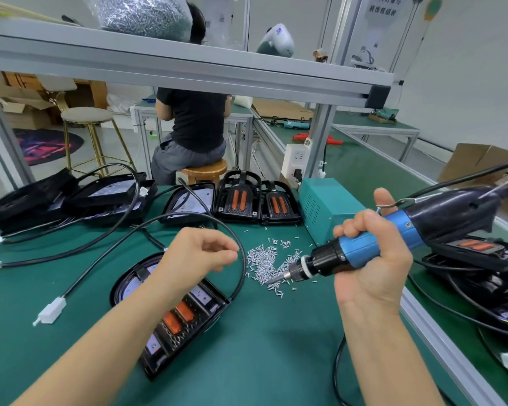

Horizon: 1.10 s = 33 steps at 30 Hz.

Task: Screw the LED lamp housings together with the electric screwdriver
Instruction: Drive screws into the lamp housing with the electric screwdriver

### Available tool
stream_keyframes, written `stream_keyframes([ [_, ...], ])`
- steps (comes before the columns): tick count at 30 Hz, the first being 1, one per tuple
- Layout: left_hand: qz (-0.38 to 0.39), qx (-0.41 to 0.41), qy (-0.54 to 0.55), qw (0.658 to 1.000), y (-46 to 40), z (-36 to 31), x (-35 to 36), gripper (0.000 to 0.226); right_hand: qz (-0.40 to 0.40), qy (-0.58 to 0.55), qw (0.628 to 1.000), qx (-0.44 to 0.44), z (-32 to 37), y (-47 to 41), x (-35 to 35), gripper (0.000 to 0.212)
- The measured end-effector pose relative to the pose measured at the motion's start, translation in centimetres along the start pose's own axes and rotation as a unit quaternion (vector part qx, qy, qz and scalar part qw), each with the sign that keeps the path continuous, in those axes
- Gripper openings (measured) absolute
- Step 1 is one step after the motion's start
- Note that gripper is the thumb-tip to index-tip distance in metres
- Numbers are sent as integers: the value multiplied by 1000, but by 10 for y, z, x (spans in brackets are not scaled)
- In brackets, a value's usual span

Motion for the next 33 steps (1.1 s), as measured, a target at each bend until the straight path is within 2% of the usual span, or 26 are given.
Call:
stream_keyframes([
  [5,-74,-48,142,986,44,2,-16,20,24,-53,998,28,-9,10,23,31],
  [7,-92,-67,195,974,59,4,-18,13,34,-71,996,38,-14,14,33,28],
  [14,-143,-76,312,936,91,6,-21,12,72,-97,990,65,-30,33,65,21],
  [21,-174,-76,361,913,102,8,-24,12,96,-69,990,75,-39,45,82,21],
  [33,-207,-59,351,911,105,6,-27,11,103,-54,991,72,-44,52,87,22],
])
Point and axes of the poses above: each hand's wrist, its own y-axis away from the middle knuckle, its own x-axis out of the palm, z = x × y, the point moved 7 cm from there along -y, towards the middle knuckle, and after that the axes turned 15 degrees about x, right-handed, at the moved point
